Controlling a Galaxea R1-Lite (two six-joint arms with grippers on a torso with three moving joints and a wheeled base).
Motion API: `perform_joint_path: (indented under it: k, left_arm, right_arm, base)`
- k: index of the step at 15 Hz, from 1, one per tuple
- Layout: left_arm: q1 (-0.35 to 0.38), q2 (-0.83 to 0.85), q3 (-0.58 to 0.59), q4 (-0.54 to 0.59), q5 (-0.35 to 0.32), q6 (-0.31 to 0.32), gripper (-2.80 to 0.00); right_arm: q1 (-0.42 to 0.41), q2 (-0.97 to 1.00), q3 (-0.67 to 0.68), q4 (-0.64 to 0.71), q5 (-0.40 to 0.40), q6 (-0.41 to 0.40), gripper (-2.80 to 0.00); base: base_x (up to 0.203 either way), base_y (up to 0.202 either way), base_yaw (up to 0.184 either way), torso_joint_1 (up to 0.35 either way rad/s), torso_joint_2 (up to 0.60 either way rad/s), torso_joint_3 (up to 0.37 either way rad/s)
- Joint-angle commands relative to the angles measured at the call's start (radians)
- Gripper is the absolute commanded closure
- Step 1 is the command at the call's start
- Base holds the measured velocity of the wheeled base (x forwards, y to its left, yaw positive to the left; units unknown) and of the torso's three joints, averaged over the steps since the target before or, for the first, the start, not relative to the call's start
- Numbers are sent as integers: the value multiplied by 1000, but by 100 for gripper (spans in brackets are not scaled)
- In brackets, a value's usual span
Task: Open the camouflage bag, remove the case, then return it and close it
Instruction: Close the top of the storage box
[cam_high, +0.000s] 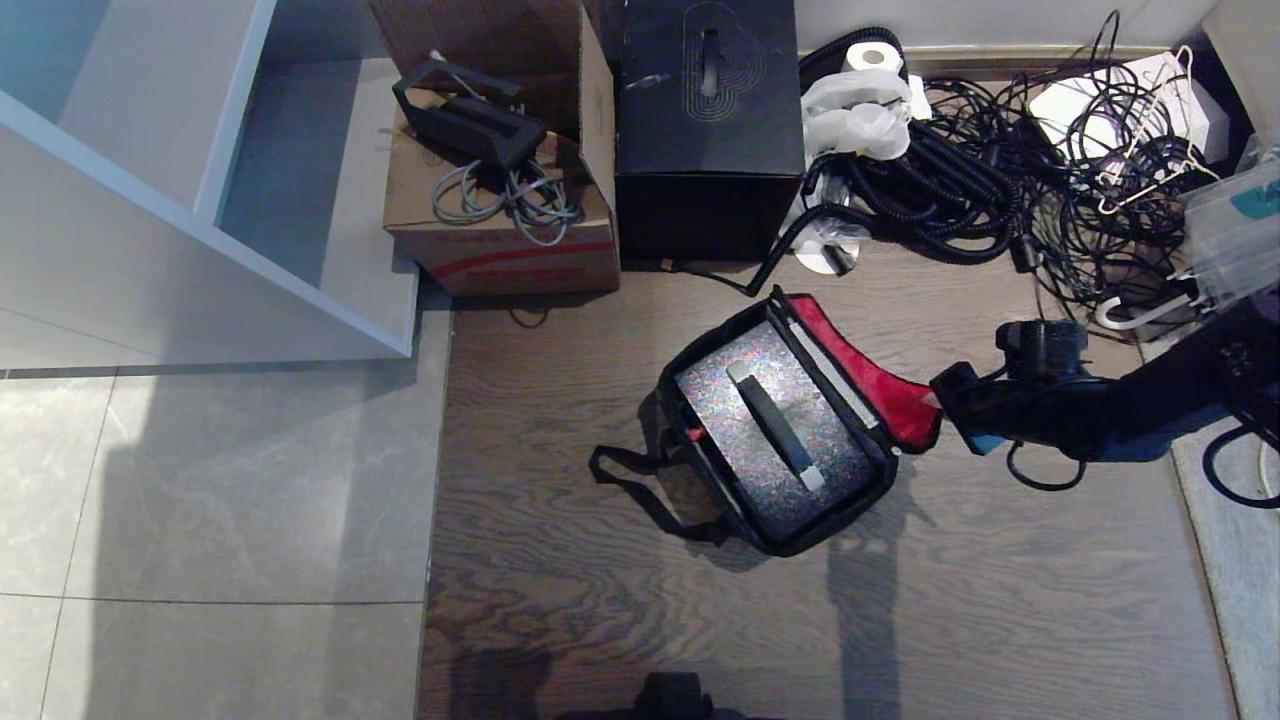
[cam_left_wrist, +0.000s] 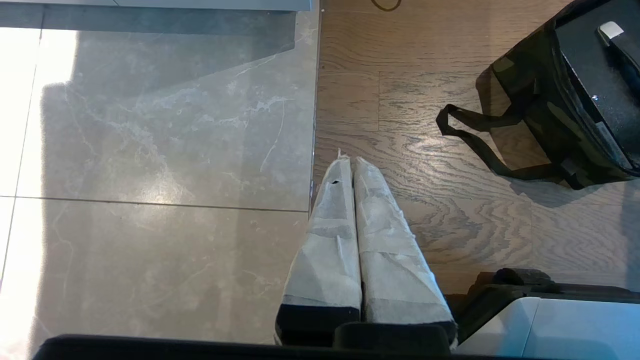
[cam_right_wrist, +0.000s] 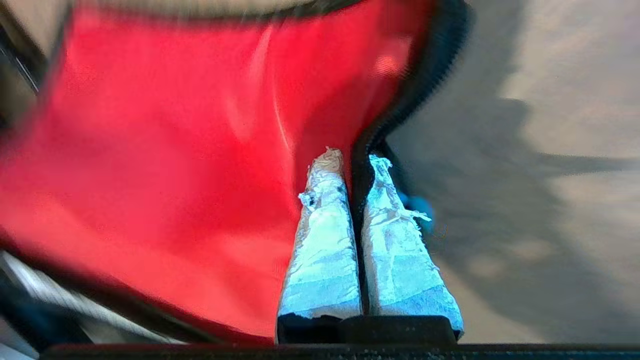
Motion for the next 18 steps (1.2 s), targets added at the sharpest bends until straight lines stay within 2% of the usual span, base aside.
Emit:
perform_joint_path:
  k: [1,3,5,9,10,12,15,17,18]
  left_arm:
    - [0,0,0,0,1,0,0]
    - [0,0,0,0,1,0,0]
    - [0,0,0,0,1,0,0]
    - [0,-2,0,0,1,0,0]
    - [0,-1,0,-1,1,0,0]
    - [0,-1,0,0,1,0,0]
    - [0,-1,0,0,1,0,0]
    - [0,0,0,0,1,0,0]
    - [0,-2,0,0,1,0,0]
  right_arm:
    - [31,-163,177,-12,4,-189,0]
    - [108,-250,309,-62,4,-373,0]
    - [188,-294,364,-125,3,-534,0]
    - [290,-312,454,-243,2,-748,0]
    - [298,-313,484,-256,2,-794,-280]
    - [335,-309,534,-302,11,-828,-280]
    - [426,-281,558,-386,4,-817,-280]
    - [476,-257,564,-458,2,-773,-280]
    - [499,-249,556,-476,-2,-718,-280]
  base:
    - [0,0,0,0,0,0]
    - [0,0,0,0,0,0]
    - [0,0,0,0,0,0]
    - [0,0,0,0,0,0]
    - [0,0,0,0,0,0]
    - [0,0,0,0,0,0]
    - [0,0,0,0,0,0]
    - [0,0,0,0,0,0]
    - [0,0,0,0,0,0]
